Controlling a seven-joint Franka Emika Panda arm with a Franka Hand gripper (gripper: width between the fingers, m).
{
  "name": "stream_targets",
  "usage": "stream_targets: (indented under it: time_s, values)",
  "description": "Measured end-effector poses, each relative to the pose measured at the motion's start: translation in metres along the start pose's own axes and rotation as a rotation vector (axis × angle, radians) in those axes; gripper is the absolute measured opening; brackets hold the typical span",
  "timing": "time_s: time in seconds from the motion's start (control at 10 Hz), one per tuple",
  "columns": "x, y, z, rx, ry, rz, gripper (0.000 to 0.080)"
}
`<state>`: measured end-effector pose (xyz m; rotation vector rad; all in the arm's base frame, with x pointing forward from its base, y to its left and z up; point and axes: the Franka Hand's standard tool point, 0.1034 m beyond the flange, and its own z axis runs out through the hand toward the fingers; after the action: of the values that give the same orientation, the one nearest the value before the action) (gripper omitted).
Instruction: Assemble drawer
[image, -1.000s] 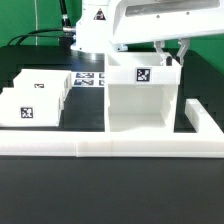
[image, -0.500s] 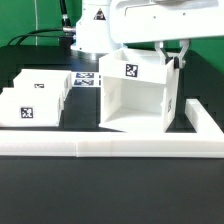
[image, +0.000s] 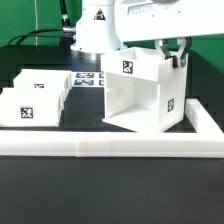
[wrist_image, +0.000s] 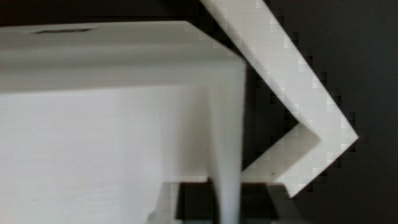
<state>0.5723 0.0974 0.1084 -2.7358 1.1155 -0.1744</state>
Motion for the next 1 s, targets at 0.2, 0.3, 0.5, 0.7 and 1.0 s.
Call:
stream_targets:
  time_s: [0.2, 0.3, 0.5, 0.7, 1.0]
  values:
    - [0.0011, 0.0077, 0.0027, 0.017, -0.004, 0.206, 0.0049]
    - [0.0051, 0.0086, 0.0036, 0.032, -0.001, 0.290, 0.0049]
    - [0.0078, 0.0052, 0.0024, 0.061, 0.010, 0.358, 0.0058]
    - [0.0064, 0.0031, 0.0016, 0.070, 0.003, 0.442, 0.0058]
    - [0.0074, -0.0007, 0.0055, 0.083, -0.020, 0.646, 0.0058]
